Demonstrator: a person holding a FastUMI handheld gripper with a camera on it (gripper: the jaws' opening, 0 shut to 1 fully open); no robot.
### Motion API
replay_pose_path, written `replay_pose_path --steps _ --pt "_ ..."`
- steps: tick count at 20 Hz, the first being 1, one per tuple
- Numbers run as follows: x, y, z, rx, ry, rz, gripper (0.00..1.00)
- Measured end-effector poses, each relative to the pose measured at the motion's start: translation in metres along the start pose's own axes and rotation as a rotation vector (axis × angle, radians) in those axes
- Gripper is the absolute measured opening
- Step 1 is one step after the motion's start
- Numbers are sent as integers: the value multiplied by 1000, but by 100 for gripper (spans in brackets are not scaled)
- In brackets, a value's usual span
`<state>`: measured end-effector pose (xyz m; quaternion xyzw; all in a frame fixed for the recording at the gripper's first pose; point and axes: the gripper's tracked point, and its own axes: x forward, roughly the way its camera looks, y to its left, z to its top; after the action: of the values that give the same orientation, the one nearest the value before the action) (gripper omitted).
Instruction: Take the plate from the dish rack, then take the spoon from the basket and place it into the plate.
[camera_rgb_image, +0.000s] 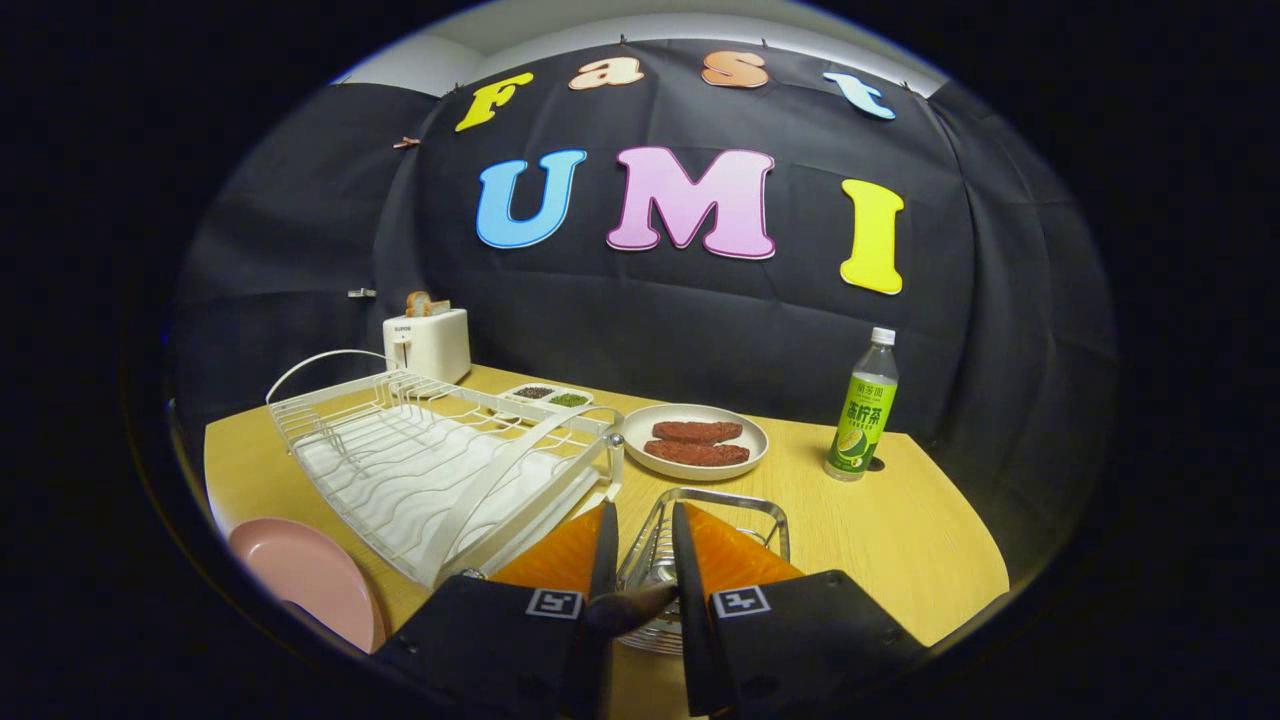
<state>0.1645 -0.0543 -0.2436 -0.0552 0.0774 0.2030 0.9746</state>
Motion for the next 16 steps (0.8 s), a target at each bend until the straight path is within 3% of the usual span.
replay_pose_path --steps 5,9,16 --pt "-2 -11 15 -29 -27 -53 20" --pt "2 -27 24 48 3 -72 17" --pt "5 -34 70 10 -31 -65 17"
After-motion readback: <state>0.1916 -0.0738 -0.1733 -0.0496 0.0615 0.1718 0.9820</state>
